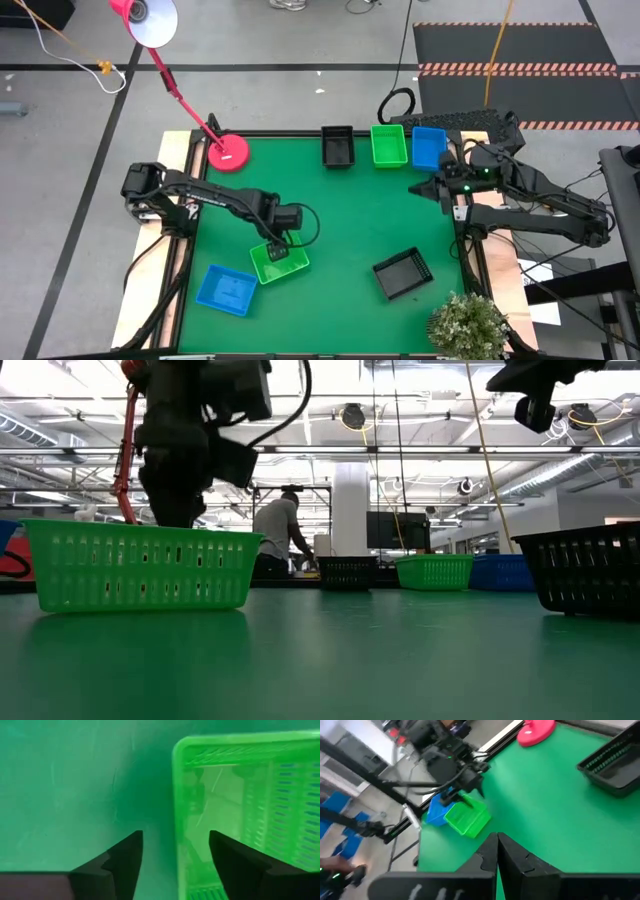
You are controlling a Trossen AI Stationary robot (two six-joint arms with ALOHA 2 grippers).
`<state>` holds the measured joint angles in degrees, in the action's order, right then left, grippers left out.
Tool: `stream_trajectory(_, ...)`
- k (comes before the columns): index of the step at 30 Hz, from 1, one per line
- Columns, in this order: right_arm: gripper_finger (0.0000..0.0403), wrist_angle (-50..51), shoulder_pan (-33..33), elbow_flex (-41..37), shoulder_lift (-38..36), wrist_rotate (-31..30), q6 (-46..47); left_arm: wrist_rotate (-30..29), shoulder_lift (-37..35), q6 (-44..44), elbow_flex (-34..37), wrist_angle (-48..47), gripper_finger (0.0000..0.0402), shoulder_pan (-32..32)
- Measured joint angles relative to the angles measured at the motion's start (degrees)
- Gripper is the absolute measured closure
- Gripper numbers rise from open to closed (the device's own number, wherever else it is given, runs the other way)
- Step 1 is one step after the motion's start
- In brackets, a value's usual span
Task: Stack baskets by color
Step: Stack the green bin on the stacked green bin
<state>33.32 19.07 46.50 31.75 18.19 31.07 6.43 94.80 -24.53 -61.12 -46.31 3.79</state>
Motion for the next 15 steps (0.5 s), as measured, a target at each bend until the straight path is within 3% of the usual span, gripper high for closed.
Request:
stream_trajectory(4, 0.0403, -0.04, -0.02, 0.0, -0.01, 0.4, -0.16, -1.56, 0.0, 0.03, 1.61, 1.26, 0.0246, -0.02)
stream_trajectory(9, 0.0403, -0.1, -0.02, 0.0, -0.01, 0.29, 3.01, 0.05, 0.0, 0.46, 1.45, 2.77, 0.0379, -1.26)
stream_trajectory(15, 0.0403, -2.94, -0.02, 0.0, 0.02, -1.32, 14.84, -3.58, 0.02, -4.52, -5.09, 2.44, 0.0392, -4.01)
